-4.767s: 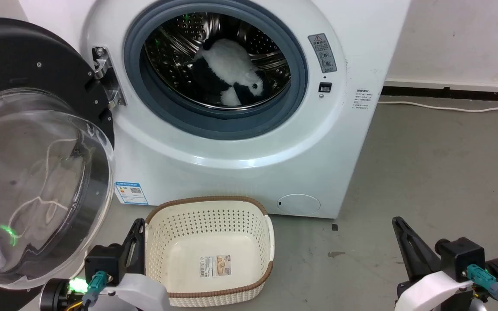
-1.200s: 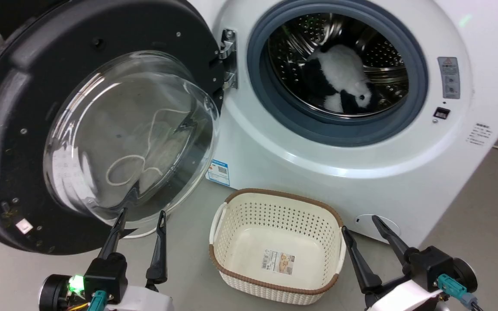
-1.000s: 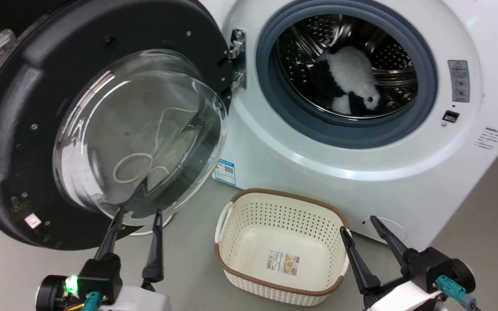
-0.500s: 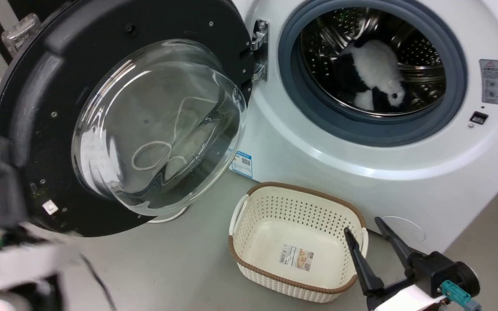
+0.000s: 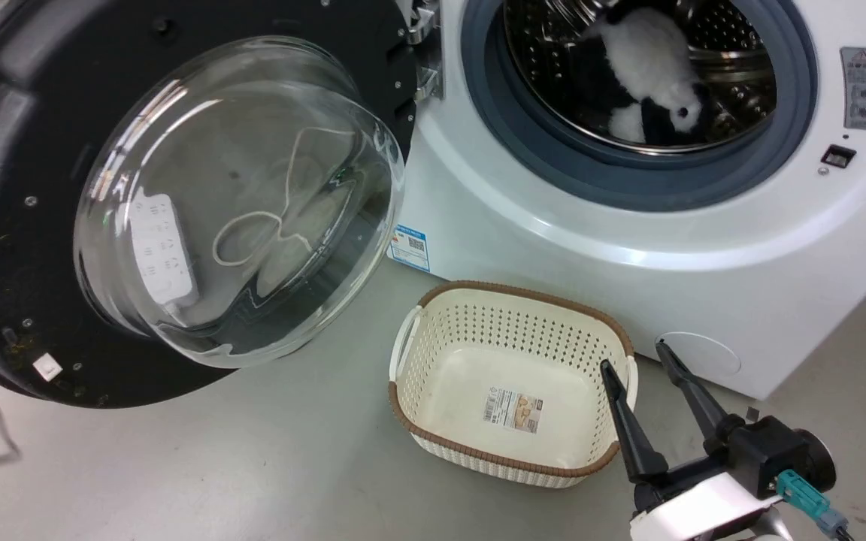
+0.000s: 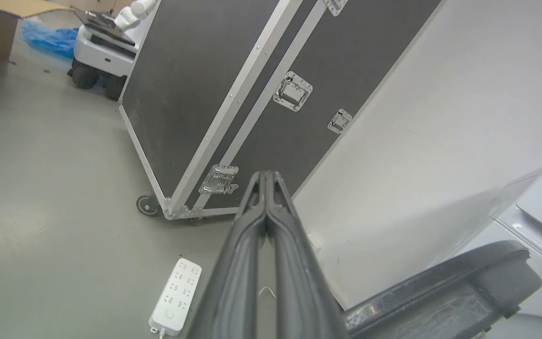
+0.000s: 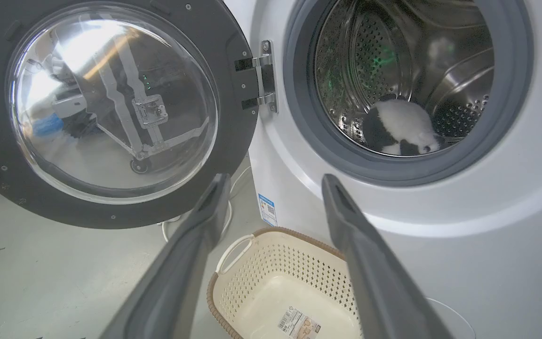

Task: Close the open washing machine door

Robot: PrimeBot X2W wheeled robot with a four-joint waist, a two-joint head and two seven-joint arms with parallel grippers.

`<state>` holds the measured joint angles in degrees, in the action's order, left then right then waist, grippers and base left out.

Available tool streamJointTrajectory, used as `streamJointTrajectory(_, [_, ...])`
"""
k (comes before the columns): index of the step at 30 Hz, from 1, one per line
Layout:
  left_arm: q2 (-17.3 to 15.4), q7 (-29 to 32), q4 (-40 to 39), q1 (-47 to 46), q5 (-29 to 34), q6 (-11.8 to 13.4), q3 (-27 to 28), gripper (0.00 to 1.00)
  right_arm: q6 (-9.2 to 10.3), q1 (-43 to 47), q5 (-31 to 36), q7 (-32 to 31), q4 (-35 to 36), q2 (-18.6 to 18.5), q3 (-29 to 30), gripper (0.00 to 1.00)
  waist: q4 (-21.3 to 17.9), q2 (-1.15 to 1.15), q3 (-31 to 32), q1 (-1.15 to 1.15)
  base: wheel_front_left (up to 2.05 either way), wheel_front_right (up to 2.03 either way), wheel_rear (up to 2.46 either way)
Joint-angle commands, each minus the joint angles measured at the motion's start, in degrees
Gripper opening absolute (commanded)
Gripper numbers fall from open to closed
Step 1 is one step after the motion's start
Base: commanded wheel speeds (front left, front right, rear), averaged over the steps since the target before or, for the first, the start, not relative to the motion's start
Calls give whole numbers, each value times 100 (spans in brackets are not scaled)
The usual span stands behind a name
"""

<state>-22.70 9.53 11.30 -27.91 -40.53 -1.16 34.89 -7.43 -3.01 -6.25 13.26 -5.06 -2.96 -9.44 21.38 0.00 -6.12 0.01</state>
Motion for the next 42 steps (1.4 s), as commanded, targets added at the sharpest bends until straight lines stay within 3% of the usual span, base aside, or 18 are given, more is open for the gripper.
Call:
streamJointTrajectory(1, [-162, 228, 329, -166, -247, 58, 184, 0, -5, -74, -36, 55, -5, 6, -20, 100, -14, 0, -39, -1, 0, 0, 0])
streamJointTrajectory(6, [-407, 1563, 1389, -600, -1426, 170, 628, 0, -5, -106, -43, 115, -57, -3, -83, 100, -15, 0, -99, -1, 0, 0, 0])
streamJointTrajectory(10, [-412, 2743, 1666, -704, -2185, 44, 642, 0, -6, -123, -73, 163, -69, -23, -101, 100, 47, 0, -135, -1, 0, 0, 0])
streamJointTrajectory(18, [-99, 3938, 1437, -342, -2674, -50, 362, 0, -6, -145, -57, 174, -107, -17, -138, 100, 77, 0, -115, -1, 0, 0, 0])
streamJointTrajectory(26, [212, 4727, 834, 140, -3051, 50, 267, 0, -6, -114, -77, 174, -129, -11, -113, 100, 56, 0, -12, -1, 0, 0, 0])
streamJointTrajectory(32, [541, 5645, 41, 741, -3515, 152, 124, 0, -6, -48, -137, 174, -145, -2, 14, 100, 34, 0, 192, -1, 0, 0, 0])
streamJointTrajectory(42, [1776, 6421, -1794, 2242, -3898, 337, -598, 0, -6, 53, -154, 174, -78, 7, 370, 100, -87, 0, 515, -1, 0, 0, 0])
